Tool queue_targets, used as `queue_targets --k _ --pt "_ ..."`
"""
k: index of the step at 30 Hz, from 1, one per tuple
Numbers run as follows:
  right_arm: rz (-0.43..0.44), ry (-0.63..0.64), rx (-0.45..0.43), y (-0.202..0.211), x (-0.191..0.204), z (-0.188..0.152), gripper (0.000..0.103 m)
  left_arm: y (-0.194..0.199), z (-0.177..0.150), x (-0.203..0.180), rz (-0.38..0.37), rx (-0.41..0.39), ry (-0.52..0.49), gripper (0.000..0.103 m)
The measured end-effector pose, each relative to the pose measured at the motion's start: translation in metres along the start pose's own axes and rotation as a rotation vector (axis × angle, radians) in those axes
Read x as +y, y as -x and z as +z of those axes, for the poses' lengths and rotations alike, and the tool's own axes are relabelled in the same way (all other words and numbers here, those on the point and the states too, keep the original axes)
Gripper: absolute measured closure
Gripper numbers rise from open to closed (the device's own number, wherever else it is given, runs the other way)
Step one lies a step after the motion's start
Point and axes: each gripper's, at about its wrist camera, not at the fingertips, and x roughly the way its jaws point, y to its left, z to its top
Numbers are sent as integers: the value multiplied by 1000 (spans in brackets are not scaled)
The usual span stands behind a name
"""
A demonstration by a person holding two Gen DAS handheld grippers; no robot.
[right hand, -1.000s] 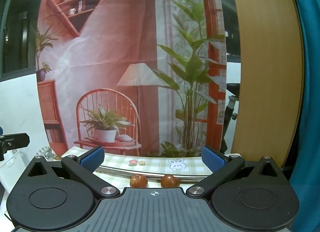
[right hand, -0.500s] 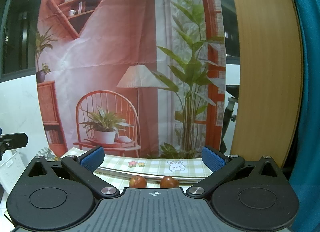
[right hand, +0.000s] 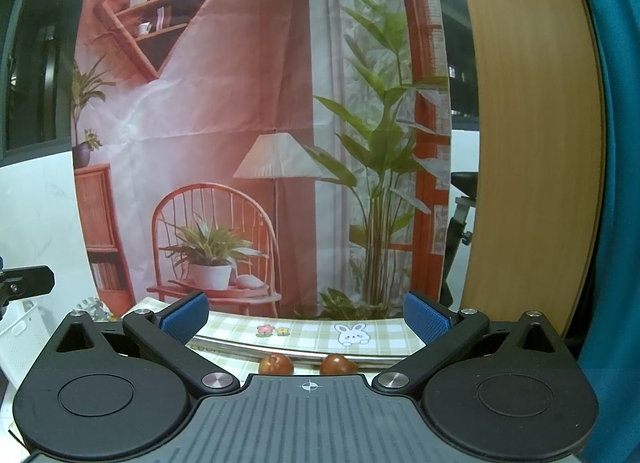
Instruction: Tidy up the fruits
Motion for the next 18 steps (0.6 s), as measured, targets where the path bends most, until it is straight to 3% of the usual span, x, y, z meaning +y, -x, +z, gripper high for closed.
queue_targets --k 18 --pt "0 -3 -2 0 0 -1 0 4 -5 -2 9 -36 -10 0"
